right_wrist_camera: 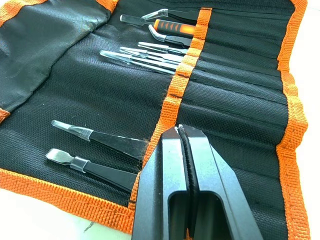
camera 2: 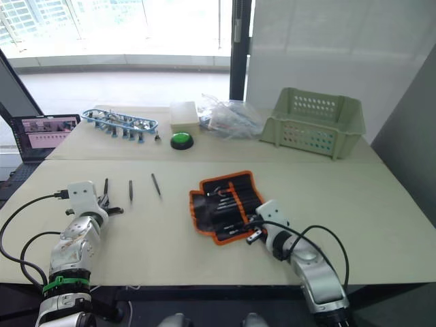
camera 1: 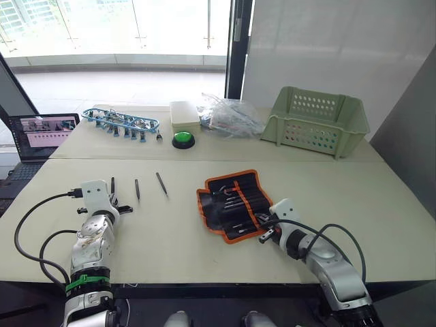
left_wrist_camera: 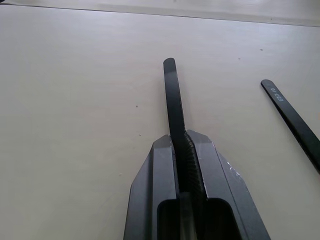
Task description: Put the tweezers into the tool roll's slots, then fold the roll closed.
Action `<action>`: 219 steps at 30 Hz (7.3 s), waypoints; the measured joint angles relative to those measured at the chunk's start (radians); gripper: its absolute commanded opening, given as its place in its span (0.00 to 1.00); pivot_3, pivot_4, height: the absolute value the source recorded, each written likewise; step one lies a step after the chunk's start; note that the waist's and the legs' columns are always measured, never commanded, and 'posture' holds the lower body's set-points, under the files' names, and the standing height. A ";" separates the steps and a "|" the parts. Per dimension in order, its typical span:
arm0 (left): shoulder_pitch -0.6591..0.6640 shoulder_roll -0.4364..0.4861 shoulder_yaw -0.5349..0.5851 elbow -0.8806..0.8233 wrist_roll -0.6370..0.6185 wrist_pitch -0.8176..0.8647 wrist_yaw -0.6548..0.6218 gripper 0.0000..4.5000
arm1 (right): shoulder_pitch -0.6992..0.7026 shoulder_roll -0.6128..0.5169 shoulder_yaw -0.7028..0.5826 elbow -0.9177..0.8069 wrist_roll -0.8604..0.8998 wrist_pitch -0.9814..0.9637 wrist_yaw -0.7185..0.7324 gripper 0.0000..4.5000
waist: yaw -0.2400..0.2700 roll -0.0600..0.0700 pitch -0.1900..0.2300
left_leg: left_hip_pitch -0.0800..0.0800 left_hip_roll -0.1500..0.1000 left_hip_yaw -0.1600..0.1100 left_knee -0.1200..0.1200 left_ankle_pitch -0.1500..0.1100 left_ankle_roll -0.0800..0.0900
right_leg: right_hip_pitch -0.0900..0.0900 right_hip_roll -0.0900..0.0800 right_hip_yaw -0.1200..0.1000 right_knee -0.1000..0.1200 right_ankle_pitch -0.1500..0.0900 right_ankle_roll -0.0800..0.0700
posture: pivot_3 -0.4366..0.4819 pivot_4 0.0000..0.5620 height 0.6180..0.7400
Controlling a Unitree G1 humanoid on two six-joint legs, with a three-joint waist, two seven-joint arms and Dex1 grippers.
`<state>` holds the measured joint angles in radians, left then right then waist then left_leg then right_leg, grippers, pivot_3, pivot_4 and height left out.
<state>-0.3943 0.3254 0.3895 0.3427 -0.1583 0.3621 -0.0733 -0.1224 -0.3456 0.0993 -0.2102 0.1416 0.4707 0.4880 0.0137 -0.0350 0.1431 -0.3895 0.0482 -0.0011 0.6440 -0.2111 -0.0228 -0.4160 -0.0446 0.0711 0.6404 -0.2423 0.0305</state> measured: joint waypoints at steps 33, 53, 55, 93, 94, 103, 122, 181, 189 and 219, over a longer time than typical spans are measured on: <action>0.176 0.168 -0.007 -0.432 -0.082 0.091 -0.200 0.00 | 0.048 -0.011 0.001 -0.086 0.017 0.034 -0.003 0.00 | -0.027 -0.011 0.005 | -0.013 0.002 0.000 -0.003 -0.001 -0.001 | -0.008 0.000 -0.001 -0.012 0.001 0.003 | 0.48 0.27 0.87; -0.060 0.276 -0.497 -0.480 -0.252 0.288 -0.751 0.00 | 0.080 -0.013 0.030 -0.155 -0.001 0.072 -0.062 0.00 | -0.032 -0.010 0.006 | -0.014 0.001 -0.001 -0.003 -0.001 0.000 | -0.009 0.001 -0.001 -0.011 0.001 0.004 | 0.48 0.27 0.87; -0.068 0.285 -0.549 -0.466 -0.219 0.271 -0.785 0.00 | 0.082 -0.012 0.031 -0.160 -0.002 0.074 -0.069 0.00 | -0.032 -0.010 0.006 | -0.014 0.001 -0.001 -0.003 -0.001 0.000 | -0.009 0.001 -0.001 -0.012 0.001 0.004 | 0.48 0.27 0.87; -0.392 0.219 -0.883 -0.306 0.107 0.334 -0.935 0.00 | 0.088 0.036 0.052 -0.173 -0.024 0.088 -0.150 0.00 | -0.031 -0.010 0.006 | -0.014 0.001 -0.002 0.000 -0.001 0.001 | -0.008 0.002 0.000 -0.009 0.001 0.005 | 0.48 0.27 0.87; -0.394 0.216 -0.884 -0.299 0.116 0.331 -0.933 0.00 | 0.089 0.036 0.053 -0.174 -0.023 0.088 -0.151 0.00 | -0.032 -0.010 0.006 | -0.014 0.001 -0.002 0.000 -0.001 0.001 | -0.008 0.002 0.000 -0.009 0.001 0.005 | 0.48 0.27 0.87; -0.395 0.208 -0.887 -0.279 0.145 0.313 -0.933 0.00 | 0.093 0.037 0.055 -0.193 -0.023 0.112 -0.163 0.00 | -0.031 -0.010 0.006 | -0.014 0.001 -0.002 0.000 -0.001 0.001 | -0.008 0.002 0.000 -0.008 0.001 0.004 | 0.48 0.27 0.87; -0.405 0.035 -0.887 -0.141 0.217 0.230 -0.859 0.00 | 0.094 0.044 0.057 -0.204 -0.042 0.131 -0.166 0.00 | -0.027 -0.010 0.006 | -0.014 0.001 -0.002 0.003 -0.001 0.001 | -0.007 0.002 0.000 -0.008 0.002 0.006 | 0.48 0.27 0.87; 0.863 -0.208 0.191 -1.222 -0.105 0.417 -0.238 1.00 | -0.051 0.006 0.050 -0.006 -0.040 0.075 -0.033 0.00 | -0.052 -0.017 0.004 | -0.003 0.003 0.001 0.005 -0.001 0.001 | -0.003 0.001 0.001 0.001 -0.005 -0.007 | 0.48 0.27 0.87; 0.802 -0.209 0.124 -1.187 -0.111 0.417 -0.151 1.00 | -0.056 0.007 0.050 0.006 -0.041 0.071 -0.031 0.00 | -0.054 -0.017 0.004 | 0.000 0.003 0.000 0.005 -0.001 0.001 | -0.004 0.001 0.000 0.000 -0.005 -0.007 | 0.48 0.27 0.87; 0.107 -0.124 -0.040 -0.258 0.037 0.100 0.055 0.44 | -0.041 0.003 0.033 -0.012 -0.043 0.088 -0.047 0.00 | -0.025 -0.004 0.000 | 0.004 0.001 -0.001 0.001 -0.001 0.001 | 0.004 0.001 0.000 0.001 -0.004 -0.005 | 0.48 0.27 0.87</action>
<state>-0.2870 0.2014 0.3496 0.0842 -0.1215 0.4625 -0.0179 -0.1634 -0.3424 0.1321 -0.2217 0.0986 0.5591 0.4412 -0.0113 -0.0392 0.1427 -0.3851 0.0489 -0.0020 0.6452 -0.2122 -0.0220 -0.4116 -0.0432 0.0715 0.6411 -0.2460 0.0255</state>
